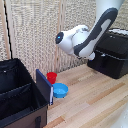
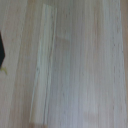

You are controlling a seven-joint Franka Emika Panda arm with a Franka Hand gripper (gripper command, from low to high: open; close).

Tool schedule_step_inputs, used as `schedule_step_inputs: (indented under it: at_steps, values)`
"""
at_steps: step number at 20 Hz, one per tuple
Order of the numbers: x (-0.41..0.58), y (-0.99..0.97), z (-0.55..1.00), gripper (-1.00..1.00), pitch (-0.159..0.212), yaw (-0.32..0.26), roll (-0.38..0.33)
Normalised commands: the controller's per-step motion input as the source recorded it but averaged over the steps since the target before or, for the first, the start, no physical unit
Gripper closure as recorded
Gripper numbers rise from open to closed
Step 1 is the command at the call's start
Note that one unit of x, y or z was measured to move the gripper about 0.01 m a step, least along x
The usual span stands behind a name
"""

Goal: Gently grip the air fryer handle with your gripper and kindly pull it open by sliding your gripper away from the base. Gradually bring your gripper in line with the blue bowl and gently capture it, without tightening your grip too much. Securely place the blue bowl inside the opened air fryer with a steady position. Liberate your robot's gripper, and withdraw your gripper from the proximity of the air fryer.

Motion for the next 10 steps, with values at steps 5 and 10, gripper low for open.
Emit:
schedule_step_inputs:
  at_steps: [5,10]
  values:
    - [-0.166,-0.80,-0.26,-1.00,-0.149,0.020,0.000]
    - [-0.141,-0.77,-0.18,-1.00,-0.123,0.034,0.000]
